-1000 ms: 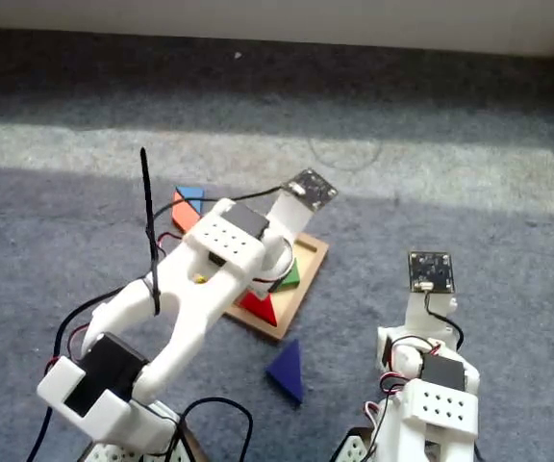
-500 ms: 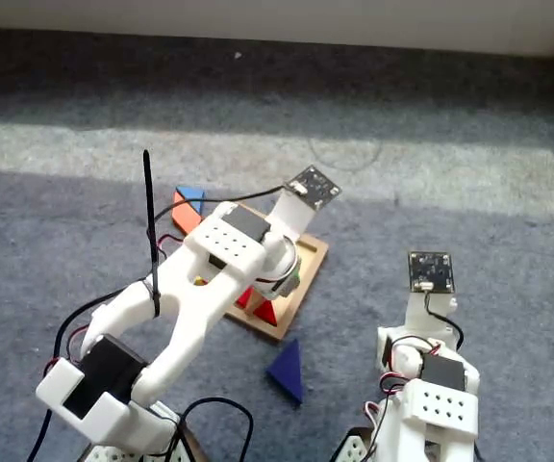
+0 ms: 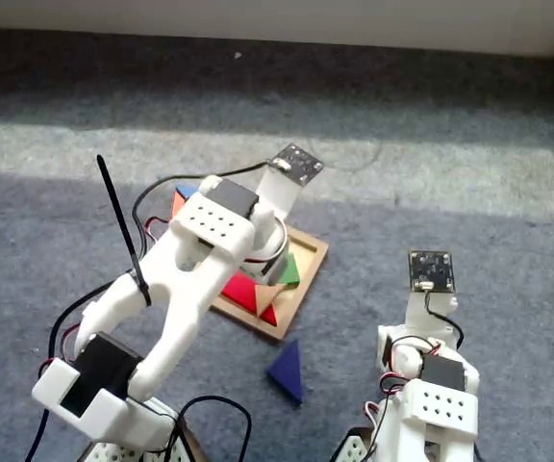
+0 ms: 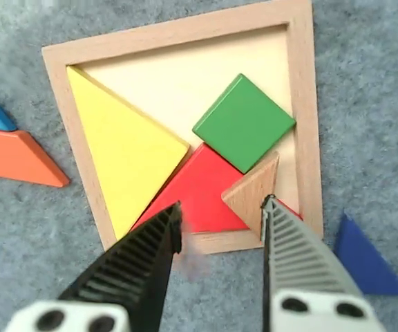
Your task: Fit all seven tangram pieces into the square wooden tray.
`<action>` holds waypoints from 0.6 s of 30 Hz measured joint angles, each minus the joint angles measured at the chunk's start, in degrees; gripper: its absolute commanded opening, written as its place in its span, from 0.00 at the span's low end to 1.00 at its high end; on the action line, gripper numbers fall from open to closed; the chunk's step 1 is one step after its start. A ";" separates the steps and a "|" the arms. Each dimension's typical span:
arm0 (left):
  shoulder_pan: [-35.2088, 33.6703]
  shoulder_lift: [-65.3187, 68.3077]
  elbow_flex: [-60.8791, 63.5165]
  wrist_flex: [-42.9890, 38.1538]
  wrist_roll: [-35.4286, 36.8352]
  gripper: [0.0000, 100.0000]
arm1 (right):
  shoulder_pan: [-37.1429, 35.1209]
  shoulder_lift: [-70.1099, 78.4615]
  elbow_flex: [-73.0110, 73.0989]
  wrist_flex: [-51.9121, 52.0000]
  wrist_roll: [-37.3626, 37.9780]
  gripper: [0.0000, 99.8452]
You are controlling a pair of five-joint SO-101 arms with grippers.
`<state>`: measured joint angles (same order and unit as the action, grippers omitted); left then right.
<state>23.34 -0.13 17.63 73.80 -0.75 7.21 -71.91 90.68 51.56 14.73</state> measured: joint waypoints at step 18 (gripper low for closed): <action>-2.64 -0.09 10.99 -12.75 -4.84 0.20 | 0.00 0.00 0.00 -0.35 0.00 0.03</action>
<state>20.70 -0.22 28.62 61.05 -5.58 7.21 -71.91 90.68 51.21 14.73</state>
